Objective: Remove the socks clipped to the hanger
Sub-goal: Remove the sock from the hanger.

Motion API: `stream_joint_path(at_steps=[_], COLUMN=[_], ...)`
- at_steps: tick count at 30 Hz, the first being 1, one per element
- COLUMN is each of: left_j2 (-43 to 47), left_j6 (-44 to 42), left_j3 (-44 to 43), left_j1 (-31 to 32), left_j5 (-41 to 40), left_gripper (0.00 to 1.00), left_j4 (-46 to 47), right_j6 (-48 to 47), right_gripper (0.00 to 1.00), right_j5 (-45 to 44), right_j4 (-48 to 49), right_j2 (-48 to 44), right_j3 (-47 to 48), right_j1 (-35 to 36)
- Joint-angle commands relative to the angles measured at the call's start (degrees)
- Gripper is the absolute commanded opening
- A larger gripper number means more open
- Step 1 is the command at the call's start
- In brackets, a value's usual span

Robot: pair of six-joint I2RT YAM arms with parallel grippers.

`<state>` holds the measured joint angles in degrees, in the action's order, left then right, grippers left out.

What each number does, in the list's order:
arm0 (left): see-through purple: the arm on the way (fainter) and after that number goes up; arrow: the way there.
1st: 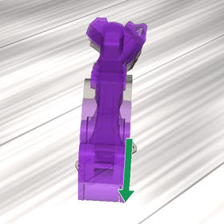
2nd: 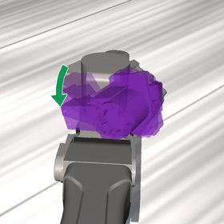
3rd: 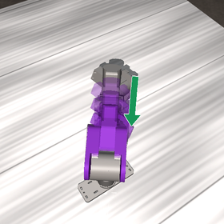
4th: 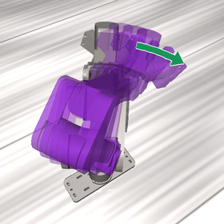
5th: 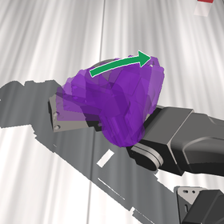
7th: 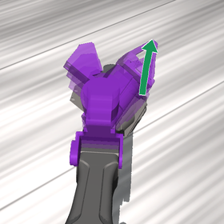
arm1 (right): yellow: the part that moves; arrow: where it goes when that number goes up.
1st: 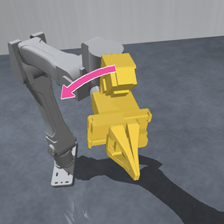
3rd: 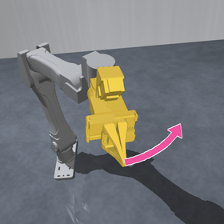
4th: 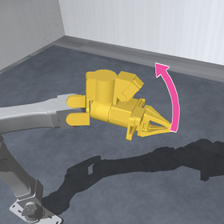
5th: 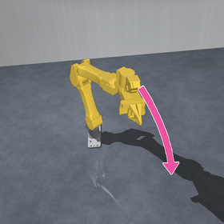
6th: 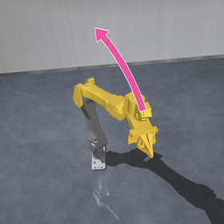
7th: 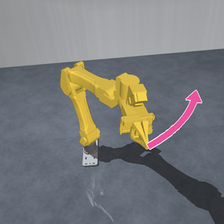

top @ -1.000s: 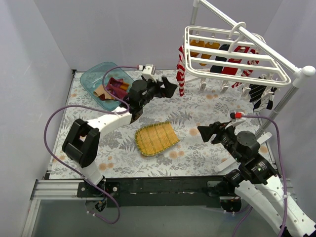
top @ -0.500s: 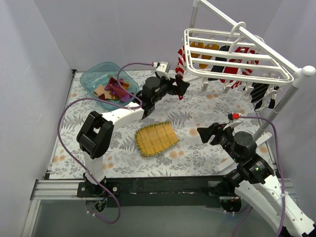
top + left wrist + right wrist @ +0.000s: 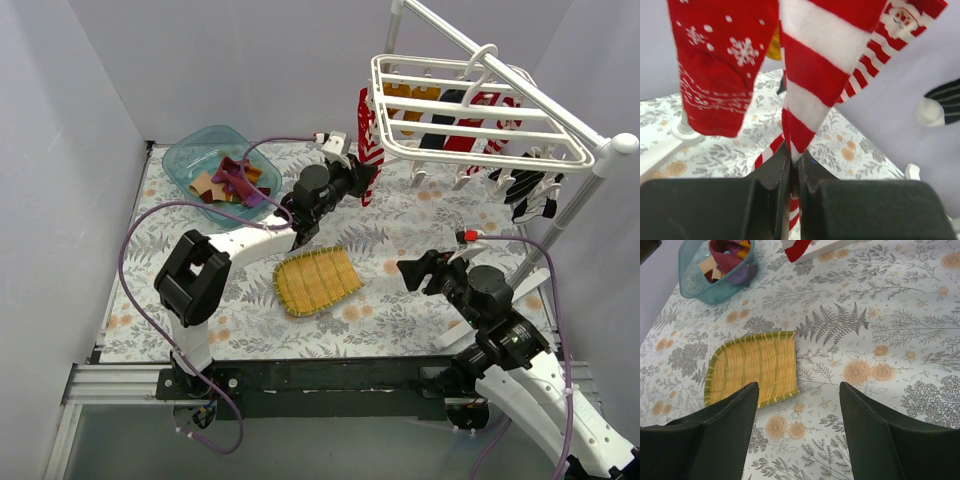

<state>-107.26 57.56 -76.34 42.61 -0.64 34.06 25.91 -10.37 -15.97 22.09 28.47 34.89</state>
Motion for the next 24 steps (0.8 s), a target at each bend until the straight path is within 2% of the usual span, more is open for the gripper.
stream_joint_path(at_steps=[1, 10, 19, 24], left_j2=[7.15, 13.13, 14.63, 15.41], left_j6=[-2.45, -5.88, -6.85, -5.53], left_j3=[3.9, 8.74, 7.96, 8.66], left_j1=[3.08, 10.81, 18.29, 20.14], left_j5=[-0.06, -3.04, -8.84, -10.43], left_gripper=[0.0, 0.0, 0.0, 0.0], left_j4=[1.53, -1.45, -5.85, -6.73], right_j6=[-1.12, -3.06, -4.55, -5.17], right_gripper=[0.74, 0.8, 0.87, 0.89], right_j5=[-0.88, -0.97, -1.67, -2.02], right_j4=[5.33, 10.25, 12.62, 14.56], right_j2=[0.68, 2.43, 3.31, 3.4], right_j3=[-0.52, -0.78, -1.22, -1.66], right_j1=[-0.09, -0.09, 0.0, -0.09])
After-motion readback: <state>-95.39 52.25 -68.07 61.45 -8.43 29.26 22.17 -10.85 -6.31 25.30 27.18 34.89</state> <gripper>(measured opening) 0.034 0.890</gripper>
